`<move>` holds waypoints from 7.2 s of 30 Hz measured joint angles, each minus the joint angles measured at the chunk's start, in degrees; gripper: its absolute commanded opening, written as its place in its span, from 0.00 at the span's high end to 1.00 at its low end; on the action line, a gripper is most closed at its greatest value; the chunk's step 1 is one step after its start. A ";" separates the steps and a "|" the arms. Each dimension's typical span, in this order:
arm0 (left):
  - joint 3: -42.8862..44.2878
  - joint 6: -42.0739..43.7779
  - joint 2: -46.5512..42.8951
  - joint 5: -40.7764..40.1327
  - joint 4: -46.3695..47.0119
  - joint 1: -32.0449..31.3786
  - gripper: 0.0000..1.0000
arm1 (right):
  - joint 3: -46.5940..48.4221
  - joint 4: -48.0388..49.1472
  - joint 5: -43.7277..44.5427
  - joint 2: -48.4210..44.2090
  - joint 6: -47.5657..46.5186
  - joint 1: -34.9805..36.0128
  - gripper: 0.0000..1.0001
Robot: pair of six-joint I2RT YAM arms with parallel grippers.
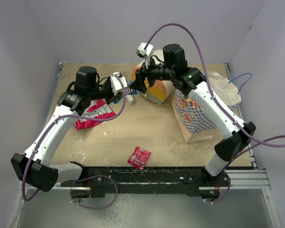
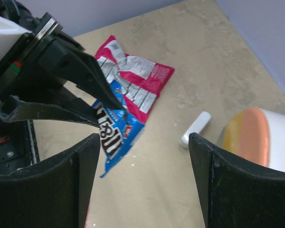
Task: Place the snacks into the paper bag
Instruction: Pick up the snack from the center of the board, then place the snack in the paper bag, then pick up the snack from the center of the board.
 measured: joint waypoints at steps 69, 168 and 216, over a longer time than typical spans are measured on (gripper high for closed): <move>-3.78 -2.10 -1.29 -4.02 -1.07 3.08 0.01 | -19.61 -4.37 21.38 -36.33 -2.99 -30.99 1.00; -24.24 20.98 19.06 -12.81 -1.07 -38.27 0.51 | -28.92 -21.33 25.44 -31.26 -12.52 -34.80 0.48; -0.22 7.82 1.40 14.38 -10.36 -2.91 1.00 | -5.66 -16.06 -13.66 -15.72 -22.16 -8.48 0.39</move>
